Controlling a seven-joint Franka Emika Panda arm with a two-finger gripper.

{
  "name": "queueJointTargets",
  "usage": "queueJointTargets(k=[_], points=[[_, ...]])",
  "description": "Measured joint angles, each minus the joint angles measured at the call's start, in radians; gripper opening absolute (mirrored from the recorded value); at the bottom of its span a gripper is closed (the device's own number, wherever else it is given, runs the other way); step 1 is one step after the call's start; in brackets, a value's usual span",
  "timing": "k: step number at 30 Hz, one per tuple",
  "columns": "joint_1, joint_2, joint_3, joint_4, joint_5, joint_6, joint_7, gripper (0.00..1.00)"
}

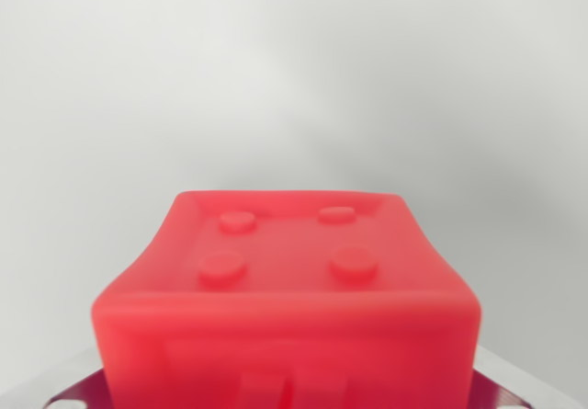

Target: Destack cube

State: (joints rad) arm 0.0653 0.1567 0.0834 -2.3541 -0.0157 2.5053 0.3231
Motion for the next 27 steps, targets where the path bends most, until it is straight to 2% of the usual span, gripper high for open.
queueJointTargets(k=[15,27], points=[[0.003,0.098,-0.002,0.083,-0.013,0.014,0.062,0.00],[0.014,0.172,-0.010,0.152,-0.017,0.020,0.106,0.00]])
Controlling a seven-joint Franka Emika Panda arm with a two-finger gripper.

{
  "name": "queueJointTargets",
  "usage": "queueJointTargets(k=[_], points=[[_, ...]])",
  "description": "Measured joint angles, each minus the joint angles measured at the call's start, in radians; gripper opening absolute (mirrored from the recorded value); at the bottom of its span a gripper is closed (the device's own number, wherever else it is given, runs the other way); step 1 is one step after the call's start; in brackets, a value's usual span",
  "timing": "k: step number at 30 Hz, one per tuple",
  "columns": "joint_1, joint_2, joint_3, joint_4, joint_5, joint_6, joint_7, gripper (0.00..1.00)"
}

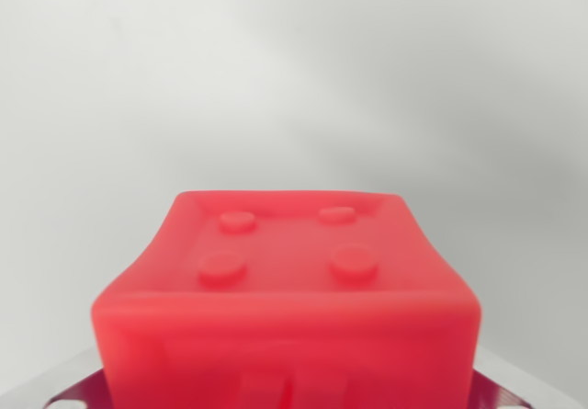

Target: Destack cube

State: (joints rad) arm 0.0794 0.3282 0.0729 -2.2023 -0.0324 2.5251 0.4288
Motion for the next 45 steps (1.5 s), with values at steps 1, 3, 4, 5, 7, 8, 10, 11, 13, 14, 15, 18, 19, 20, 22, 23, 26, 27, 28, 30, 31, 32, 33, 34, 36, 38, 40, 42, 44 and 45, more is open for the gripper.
queueJointTargets(k=[1,3,4,5,7,8,10,11,13,14,15,18,19,20,22,23,26,27,28,30,31,32,33,34,36,38,40,42,44,45], points=[[0.001,0.006,-0.001,0.006,0.000,0.000,0.003,0.00],[0.003,0.019,-0.003,0.018,0.000,0.001,0.010,0.00],[0.004,0.025,-0.004,0.024,-0.001,0.001,0.014,0.00],[0.005,0.028,-0.004,0.027,-0.001,0.001,0.016,0.00],[0.006,0.040,-0.006,0.038,-0.001,0.001,0.022,0.00],[0.008,0.046,-0.007,0.044,-0.001,0.001,0.025,0.00],[0.010,0.057,-0.009,0.057,-0.001,0.001,0.033,0.00],[0.011,0.063,-0.010,0.062,-0.001,0.001,0.036,0.00],[0.013,0.076,-0.011,0.075,-0.001,0.001,0.042,0.00],[0.013,0.079,-0.012,0.078,-0.001,0.001,0.044,0.00],[0.014,0.085,-0.013,0.084,-0.001,0.001,0.047,0.00],[0.018,0.103,-0.016,0.103,-0.001,0.001,0.057,0.00],[0.019,0.109,-0.017,0.109,-0.001,0.001,0.060,0.00],[0.020,0.115,-0.018,0.115,-0.001,0.001,0.063,0.00],[0.022,0.123,-0.020,0.124,-0.001,0.001,0.067,0.00],[0.023,0.129,-0.020,0.128,-0.001,0.002,0.069,0.00],[0.025,0.146,-0.023,0.131,-0.001,0.016,0.070,0.00],[0.025,0.150,-0.023,0.131,-0.001,0.020,0.071,0.00],[0.026,0.158,-0.024,0.131,-0.001,0.027,0.071,0.00],[0.027,0.174,-0.025,0.133,-0.001,0.040,0.071,0.00],[0.027,0.182,-0.026,0.134,-0.001,0.047,0.071,0.00],[0.028,0.189,-0.027,0.135,-0.001,0.052,0.071,0.00],[0.029,0.196,-0.027,0.136,-0.001,0.057,0.071,0.00],[0.029,0.199,-0.028,0.136,-0.001,0.060,0.071,0.00],[0.031,0.211,-0.030,0.139,-0.001,0.070,0.071,0.00],[0.032,0.223,-0.031,0.142,-0.001,0.080,0.071,0.00],[0.034,0.235,-0.033,0.145,-0.001,0.089,0.071,0.00],[0.035,0.247,-0.034,0.148,-0.001,0.098,0.071,0.00],[0.036,0.256,-0.035,0.149,-0.001,0.106,0.071,0.00],[0.036,0.261,-0.036,0.151,-0.001,0.109,0.071,0.00]])
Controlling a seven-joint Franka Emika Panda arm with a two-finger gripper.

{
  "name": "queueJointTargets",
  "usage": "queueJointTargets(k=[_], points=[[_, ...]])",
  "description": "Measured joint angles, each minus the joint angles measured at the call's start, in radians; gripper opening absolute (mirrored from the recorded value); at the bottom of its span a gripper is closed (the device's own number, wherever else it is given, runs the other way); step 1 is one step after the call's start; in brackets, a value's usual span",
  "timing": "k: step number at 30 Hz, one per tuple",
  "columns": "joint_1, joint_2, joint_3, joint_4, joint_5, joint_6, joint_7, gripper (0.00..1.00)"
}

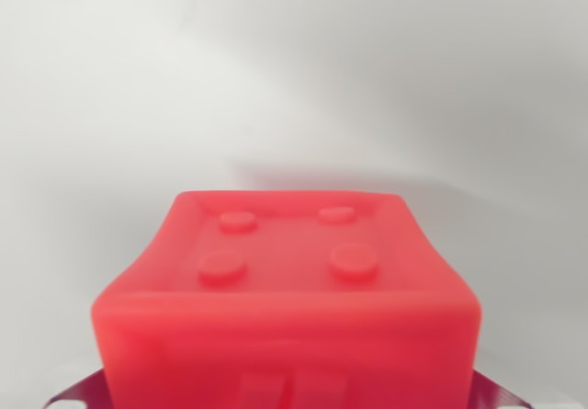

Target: Destack cube

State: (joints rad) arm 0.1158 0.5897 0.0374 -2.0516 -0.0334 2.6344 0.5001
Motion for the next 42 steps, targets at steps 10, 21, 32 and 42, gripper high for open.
queueJointTargets(k=[10,21,32,42], points=[[0.004,0.043,-0.005,0.013,0.000,0.031,0.000,0.00],[0.007,0.068,-0.008,0.021,0.000,0.048,0.000,0.00],[0.008,0.070,-0.008,0.022,0.000,0.050,0.000,1.00],[0.008,0.070,-0.008,0.023,0.000,0.050,0.000,1.00]])
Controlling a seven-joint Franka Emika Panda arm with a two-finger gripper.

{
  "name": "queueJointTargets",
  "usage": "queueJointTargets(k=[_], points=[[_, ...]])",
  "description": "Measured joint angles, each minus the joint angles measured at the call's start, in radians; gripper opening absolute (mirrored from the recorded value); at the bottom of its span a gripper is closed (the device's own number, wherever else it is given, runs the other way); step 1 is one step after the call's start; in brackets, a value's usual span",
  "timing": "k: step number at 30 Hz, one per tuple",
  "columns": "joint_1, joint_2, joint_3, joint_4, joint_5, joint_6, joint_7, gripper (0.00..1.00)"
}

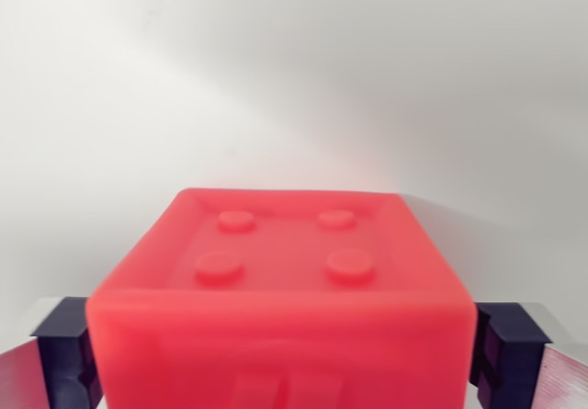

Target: Destack cube

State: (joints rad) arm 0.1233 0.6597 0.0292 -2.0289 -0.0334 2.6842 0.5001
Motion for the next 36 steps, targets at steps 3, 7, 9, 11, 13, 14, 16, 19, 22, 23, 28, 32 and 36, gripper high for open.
queueJointTargets(k=[3,7,9,11,13,14,16,19,22,23,28,32,36], points=[[0.000,0.000,0.000,0.000,0.000,0.000,0.000,1.00],[0.000,0.000,0.000,0.000,0.000,0.000,0.000,1.00],[0.000,0.000,0.000,0.000,0.000,0.000,0.000,1.00],[0.000,0.000,0.000,0.000,0.000,0.000,0.000,1.00],[0.000,0.000,0.000,0.000,0.000,0.000,0.000,1.00],[0.000,0.000,0.000,0.000,0.000,0.000,0.000,1.00],[0.000,0.000,0.000,0.000,0.000,0.000,0.000,1.00],[0.000,-0.001,0.000,0.000,0.000,-0.001,0.000,1.00],[0.000,-0.006,0.000,-0.002,0.000,-0.003,0.000,1.00],[0.000,-0.009,0.000,-0.003,0.000,-0.005,0.000,1.00],[0.000,-0.030,0.000,-0.008,0.000,-0.018,0.000,1.00],[0.000,-0.052,0.000,-0.015,0.001,-0.033,0.000,1.00],[0.000,-0.075,0.001,-0.020,0.001,-0.051,0.000,1.00]])
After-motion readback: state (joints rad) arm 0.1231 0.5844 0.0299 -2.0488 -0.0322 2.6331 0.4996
